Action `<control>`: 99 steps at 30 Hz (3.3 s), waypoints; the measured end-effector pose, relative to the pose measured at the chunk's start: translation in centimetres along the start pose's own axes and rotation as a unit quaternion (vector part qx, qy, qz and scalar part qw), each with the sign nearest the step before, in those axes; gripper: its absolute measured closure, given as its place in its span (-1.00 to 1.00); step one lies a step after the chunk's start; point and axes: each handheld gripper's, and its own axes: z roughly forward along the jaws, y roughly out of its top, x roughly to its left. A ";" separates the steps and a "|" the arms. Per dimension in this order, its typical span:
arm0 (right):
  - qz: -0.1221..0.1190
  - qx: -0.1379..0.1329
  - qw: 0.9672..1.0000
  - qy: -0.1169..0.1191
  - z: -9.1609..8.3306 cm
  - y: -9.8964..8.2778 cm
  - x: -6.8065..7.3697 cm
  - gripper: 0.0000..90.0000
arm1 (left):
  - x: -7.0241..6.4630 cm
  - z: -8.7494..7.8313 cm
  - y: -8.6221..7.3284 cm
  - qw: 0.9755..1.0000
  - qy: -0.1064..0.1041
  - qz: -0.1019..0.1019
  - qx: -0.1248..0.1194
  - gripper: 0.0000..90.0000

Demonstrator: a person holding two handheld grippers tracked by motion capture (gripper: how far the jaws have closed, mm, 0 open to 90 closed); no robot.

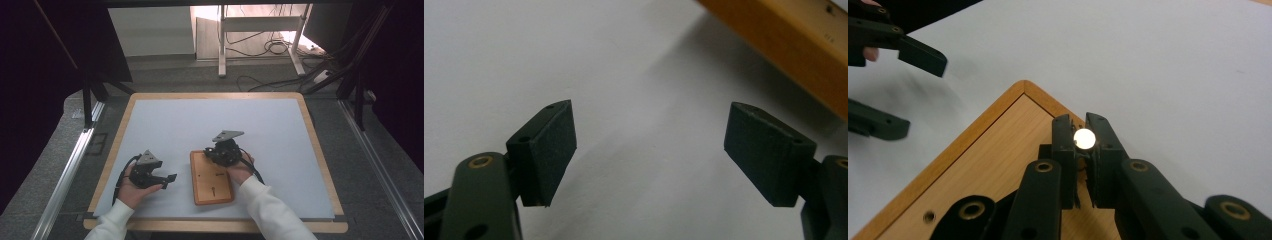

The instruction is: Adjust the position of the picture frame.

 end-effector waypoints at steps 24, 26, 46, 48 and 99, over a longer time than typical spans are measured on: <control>0.009 -0.008 1.000 -0.019 -4.4 -2.7 -0.7 -0.15 | -0.1 0.1 -0.1 1.000 0.004 0.004 0.001 -0.56; 0.018 -0.007 1.000 -0.024 -5.8 -4.0 -1.3 -0.14 | -0.2 0.2 0.0 1.000 0.005 0.004 0.001 -0.56; 0.006 0.027 0.999 -0.021 -9.9 -8.8 -2.2 0.94 | -0.3 0.3 -0.1 1.000 0.008 0.013 0.000 -0.57; 0.003 0.033 0.999 -0.015 -9.8 -8.8 -2.1 1.00 | -0.4 0.3 -0.1 1.000 0.008 0.013 0.000 -0.57; -0.041 0.095 0.991 0.081 -6.5 -10.2 4.0 1.00 | -0.3 0.3 -0.2 1.000 0.009 0.016 -0.002 -0.57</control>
